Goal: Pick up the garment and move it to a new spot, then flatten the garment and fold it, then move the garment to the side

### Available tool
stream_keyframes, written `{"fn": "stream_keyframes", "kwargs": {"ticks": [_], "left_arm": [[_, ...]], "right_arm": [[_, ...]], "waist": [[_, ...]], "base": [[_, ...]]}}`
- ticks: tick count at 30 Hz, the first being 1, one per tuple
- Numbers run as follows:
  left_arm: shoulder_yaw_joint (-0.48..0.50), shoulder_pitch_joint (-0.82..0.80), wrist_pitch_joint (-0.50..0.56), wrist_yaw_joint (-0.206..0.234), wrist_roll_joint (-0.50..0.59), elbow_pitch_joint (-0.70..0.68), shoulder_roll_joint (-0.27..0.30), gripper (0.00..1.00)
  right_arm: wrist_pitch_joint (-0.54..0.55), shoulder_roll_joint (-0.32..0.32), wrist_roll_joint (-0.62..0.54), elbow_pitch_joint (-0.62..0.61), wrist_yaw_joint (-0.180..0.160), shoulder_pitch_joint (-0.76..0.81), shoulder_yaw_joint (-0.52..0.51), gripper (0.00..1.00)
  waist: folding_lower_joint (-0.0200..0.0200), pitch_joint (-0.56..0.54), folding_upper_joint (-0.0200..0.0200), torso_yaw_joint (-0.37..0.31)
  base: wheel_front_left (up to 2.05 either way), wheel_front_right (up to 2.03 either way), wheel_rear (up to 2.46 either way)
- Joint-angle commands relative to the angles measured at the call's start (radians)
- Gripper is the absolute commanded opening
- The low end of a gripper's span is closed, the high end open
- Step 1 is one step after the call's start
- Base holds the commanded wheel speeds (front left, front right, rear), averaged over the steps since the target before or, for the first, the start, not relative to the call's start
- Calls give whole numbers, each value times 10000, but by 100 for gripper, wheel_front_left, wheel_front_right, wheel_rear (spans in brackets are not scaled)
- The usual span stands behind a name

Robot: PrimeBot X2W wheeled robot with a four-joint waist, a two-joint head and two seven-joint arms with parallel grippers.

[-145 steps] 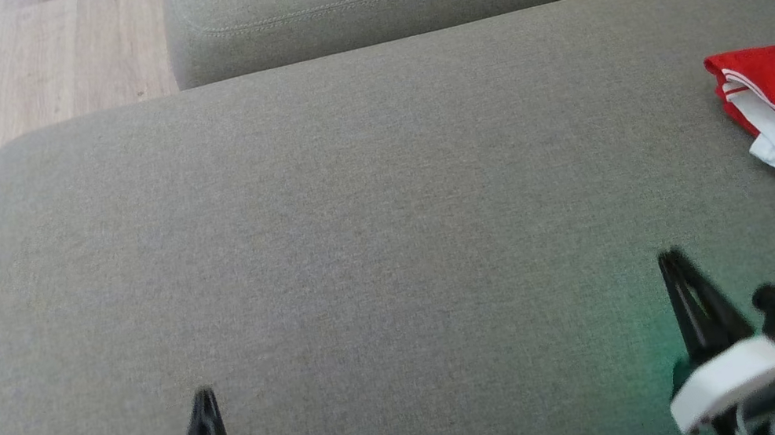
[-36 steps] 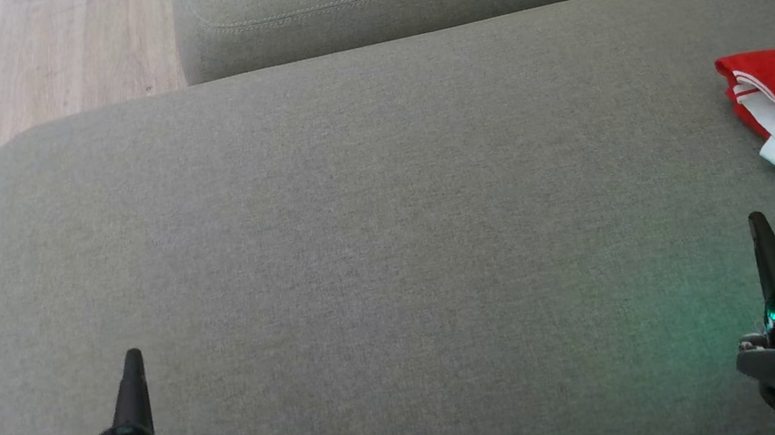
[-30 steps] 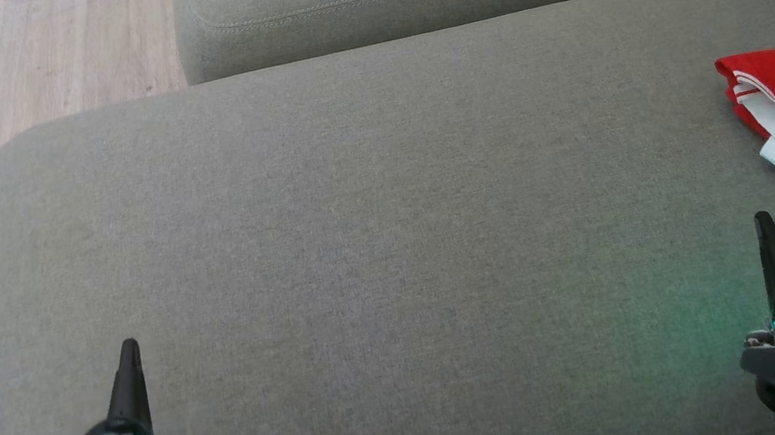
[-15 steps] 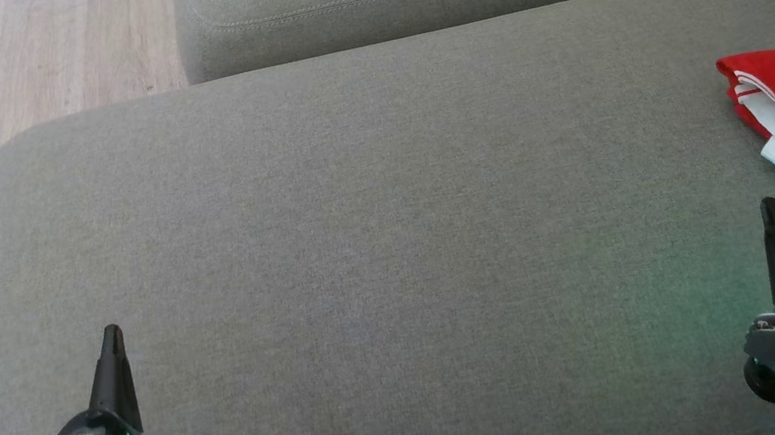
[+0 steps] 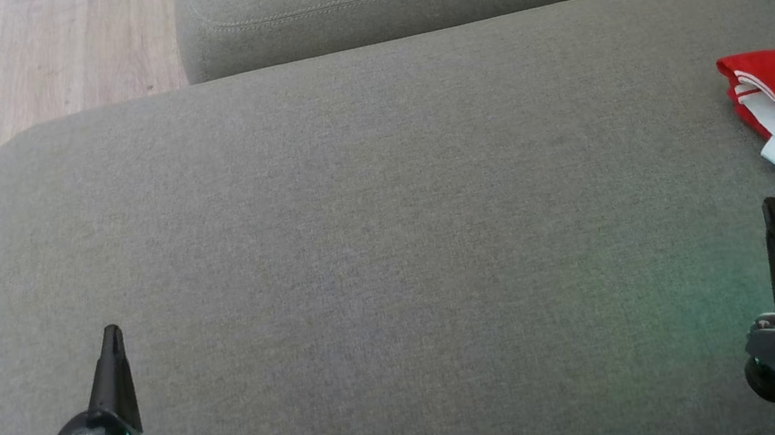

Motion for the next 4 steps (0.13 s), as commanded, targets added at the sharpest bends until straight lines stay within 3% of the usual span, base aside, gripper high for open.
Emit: {"fn": "stream_keyframes", "kwargs": {"ticks": [1, 4], "left_arm": [[418, -528, 53, -73, 10, -349, 90, 0], [424, -528, 58, -73, 15, -349, 86, 0]], "right_arm": [[92, -133, 50, -374, -9, -485, 166, 0], [95, -130, 47, -373, -9, -485, 162, 0]], "waist": [[0, 0, 0, 0], [0, 0, 0, 0]], "base": [[0, 0, 0], [0, 0, 0]]}}
